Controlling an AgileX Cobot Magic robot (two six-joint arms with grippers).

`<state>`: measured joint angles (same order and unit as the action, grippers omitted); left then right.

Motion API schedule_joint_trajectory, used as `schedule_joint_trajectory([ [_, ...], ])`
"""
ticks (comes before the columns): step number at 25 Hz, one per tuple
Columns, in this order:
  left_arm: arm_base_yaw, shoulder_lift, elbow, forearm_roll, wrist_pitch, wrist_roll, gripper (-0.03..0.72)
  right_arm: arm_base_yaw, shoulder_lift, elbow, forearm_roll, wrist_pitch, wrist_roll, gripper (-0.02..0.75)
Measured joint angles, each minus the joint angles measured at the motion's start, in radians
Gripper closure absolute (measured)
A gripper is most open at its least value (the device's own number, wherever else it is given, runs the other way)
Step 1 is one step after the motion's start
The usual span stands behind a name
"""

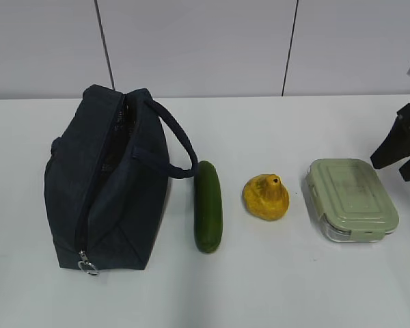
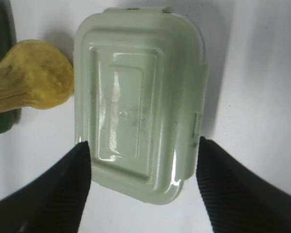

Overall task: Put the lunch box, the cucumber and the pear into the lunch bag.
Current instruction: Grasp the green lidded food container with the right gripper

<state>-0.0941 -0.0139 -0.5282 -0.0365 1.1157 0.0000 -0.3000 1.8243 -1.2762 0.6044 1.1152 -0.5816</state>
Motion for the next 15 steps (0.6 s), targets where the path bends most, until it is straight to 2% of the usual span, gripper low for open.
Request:
schedule_joint_trajectory([
  [9,0.0,0.0,0.0,0.0,0.0,0.0,0.346,0.0,0.002,-0.003,-0.169,0.003,0.072,0.209],
  [15,0.0,0.0,0.0,0.0,0.0,0.0,0.346,-0.011,0.002,-0.003,-0.17,-0.045,0.06,0.209],
])
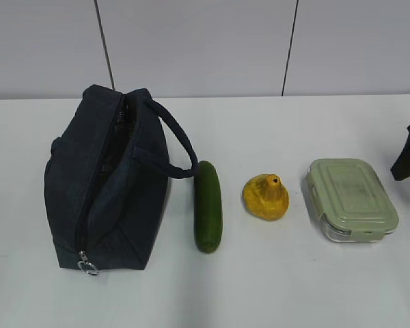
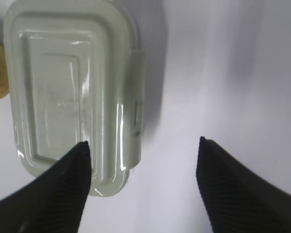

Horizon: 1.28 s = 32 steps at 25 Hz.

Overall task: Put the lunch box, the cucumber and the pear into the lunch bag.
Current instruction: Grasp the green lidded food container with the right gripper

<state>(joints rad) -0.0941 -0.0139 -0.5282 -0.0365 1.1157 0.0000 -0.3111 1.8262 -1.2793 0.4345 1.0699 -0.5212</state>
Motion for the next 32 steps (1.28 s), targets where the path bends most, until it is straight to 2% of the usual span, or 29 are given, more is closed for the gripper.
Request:
schedule_joint_trajectory([
  [5,0.0,0.0,0.0,0.0,0.0,0.0,0.346,-0.077,0.0,0.0,0.125,0.016,-0.118,0.21],
  [8,0.0,0.0,0.0,0.0,0.0,0.0,0.346,-0.14,0.018,-0.004,0.208,0.084,-0.212,0.209],
  [14,0.0,0.0,0.0,0.0,0.0,0.0,0.346,-0.159,0.076,-0.004,0.335,0.122,-0.351,0.209],
  [21,0.0,0.0,0.0,0.0,0.0,0.0,0.346,-0.159,0.14,-0.004,0.365,0.122,-0.412,0.204],
  [26,0.0,0.0,0.0,0.0,0.0,0.0,0.346,-0.159,0.171,-0.004,0.382,0.122,-0.441,0.142],
  [32,0.0,0.0,0.0,0.0,0.0,0.0,0.346,-0.147,0.183,-0.004,0.383,0.12,-0.476,0.13],
])
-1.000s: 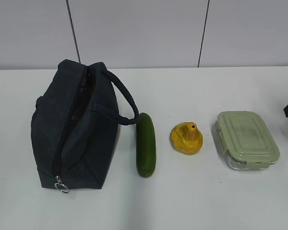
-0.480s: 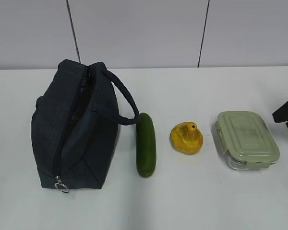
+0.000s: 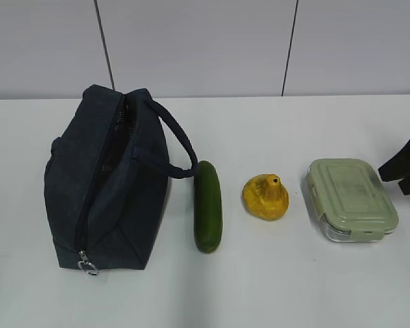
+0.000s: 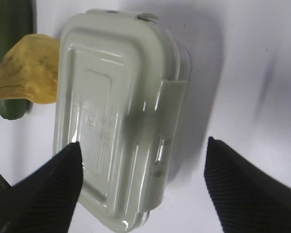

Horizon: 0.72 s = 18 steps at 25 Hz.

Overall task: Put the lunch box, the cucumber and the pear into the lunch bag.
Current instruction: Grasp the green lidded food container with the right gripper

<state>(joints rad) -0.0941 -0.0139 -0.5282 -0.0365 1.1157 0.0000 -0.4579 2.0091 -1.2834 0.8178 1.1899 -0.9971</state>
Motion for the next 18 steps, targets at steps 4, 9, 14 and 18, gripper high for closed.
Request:
schedule_joint_trajectory([
  [4,0.0,0.0,0.0,0.0,0.0,0.0,0.346,0.004,0.0,0.0,0.007,0.0,-0.01,0.13],
  [9,0.0,0.0,0.0,0.0,0.0,0.0,0.346,0.004,0.0,0.0,0.027,0.0,-0.021,0.135],
  [14,0.0,0.0,0.0,0.0,0.0,0.0,0.346,0.004,0.02,0.0,0.047,0.0,-0.021,0.141],
  [18,0.0,0.0,0.0,0.0,0.0,0.0,0.346,0.004,0.069,0.0,0.083,-0.002,-0.03,0.142],
])
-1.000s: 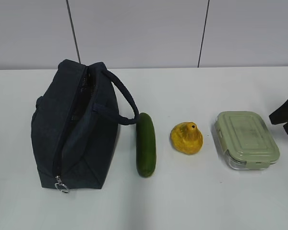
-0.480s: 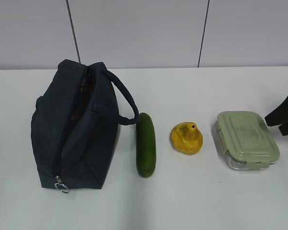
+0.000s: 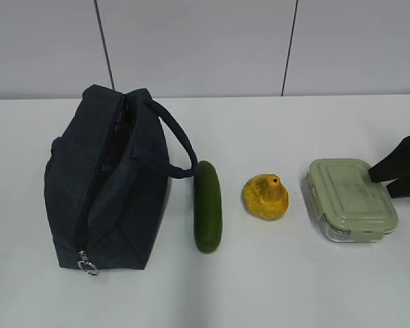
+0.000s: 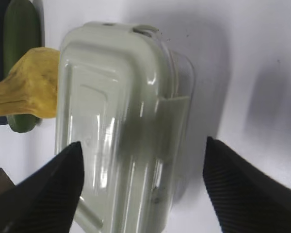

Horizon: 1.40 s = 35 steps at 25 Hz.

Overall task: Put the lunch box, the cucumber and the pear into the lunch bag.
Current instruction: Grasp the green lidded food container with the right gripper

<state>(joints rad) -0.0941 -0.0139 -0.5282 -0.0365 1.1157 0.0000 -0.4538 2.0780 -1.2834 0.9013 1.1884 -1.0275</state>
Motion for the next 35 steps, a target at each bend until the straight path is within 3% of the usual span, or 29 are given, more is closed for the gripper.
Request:
schedule_joint_trajectory([
  [35,0.0,0.0,0.0,0.0,0.0,0.0,0.346,0.0,0.035,0.049,0.099,-0.009,-0.067,0.146],
])
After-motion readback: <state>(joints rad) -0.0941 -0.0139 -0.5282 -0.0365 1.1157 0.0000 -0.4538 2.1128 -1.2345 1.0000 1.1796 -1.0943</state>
